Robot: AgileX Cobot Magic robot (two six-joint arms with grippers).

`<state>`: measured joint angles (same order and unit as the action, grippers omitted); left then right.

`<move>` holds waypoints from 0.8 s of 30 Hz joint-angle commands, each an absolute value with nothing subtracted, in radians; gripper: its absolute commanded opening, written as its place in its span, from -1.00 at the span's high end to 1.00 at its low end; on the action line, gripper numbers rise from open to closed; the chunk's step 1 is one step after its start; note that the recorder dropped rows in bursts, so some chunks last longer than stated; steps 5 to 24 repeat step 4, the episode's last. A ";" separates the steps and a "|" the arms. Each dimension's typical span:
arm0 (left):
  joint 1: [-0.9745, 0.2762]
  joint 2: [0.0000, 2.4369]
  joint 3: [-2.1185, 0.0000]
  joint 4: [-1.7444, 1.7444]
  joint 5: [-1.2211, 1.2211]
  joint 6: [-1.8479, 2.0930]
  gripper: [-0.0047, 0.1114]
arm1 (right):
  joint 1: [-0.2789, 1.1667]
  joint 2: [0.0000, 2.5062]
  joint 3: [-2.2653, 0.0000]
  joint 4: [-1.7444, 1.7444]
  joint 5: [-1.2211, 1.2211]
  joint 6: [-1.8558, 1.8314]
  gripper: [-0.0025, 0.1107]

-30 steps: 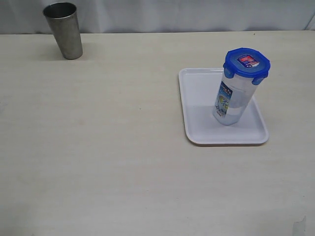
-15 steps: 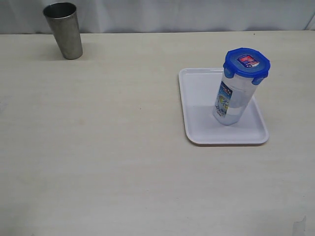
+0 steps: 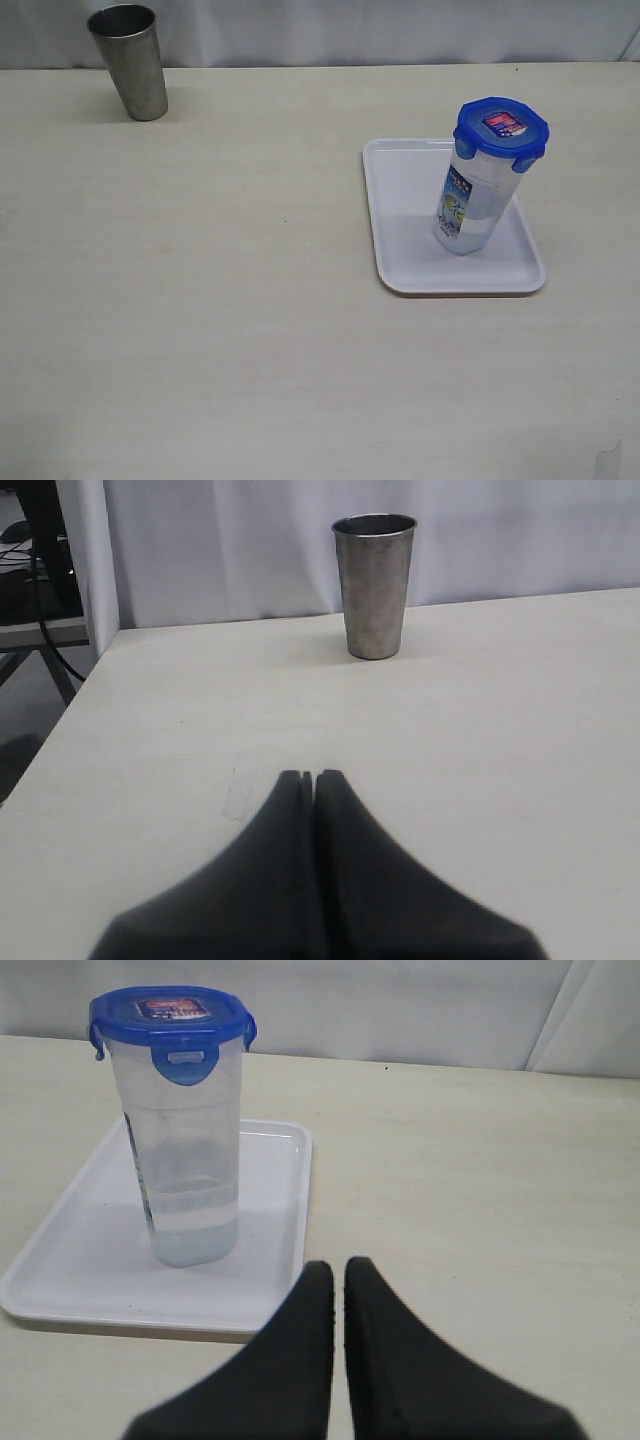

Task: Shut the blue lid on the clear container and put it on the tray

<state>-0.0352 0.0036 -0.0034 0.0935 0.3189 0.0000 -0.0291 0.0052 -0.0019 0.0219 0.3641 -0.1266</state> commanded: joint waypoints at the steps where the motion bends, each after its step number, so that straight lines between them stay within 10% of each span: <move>1: -0.035 0.000 0.000 0.094 0.317 0.000 0.92 | -0.032 0.000 0.000 0.014 0.357 -0.126 0.88; 24: -0.035 0.000 0.000 0.094 0.317 0.000 0.92 | -0.032 0.000 0.000 0.014 0.357 -0.126 0.88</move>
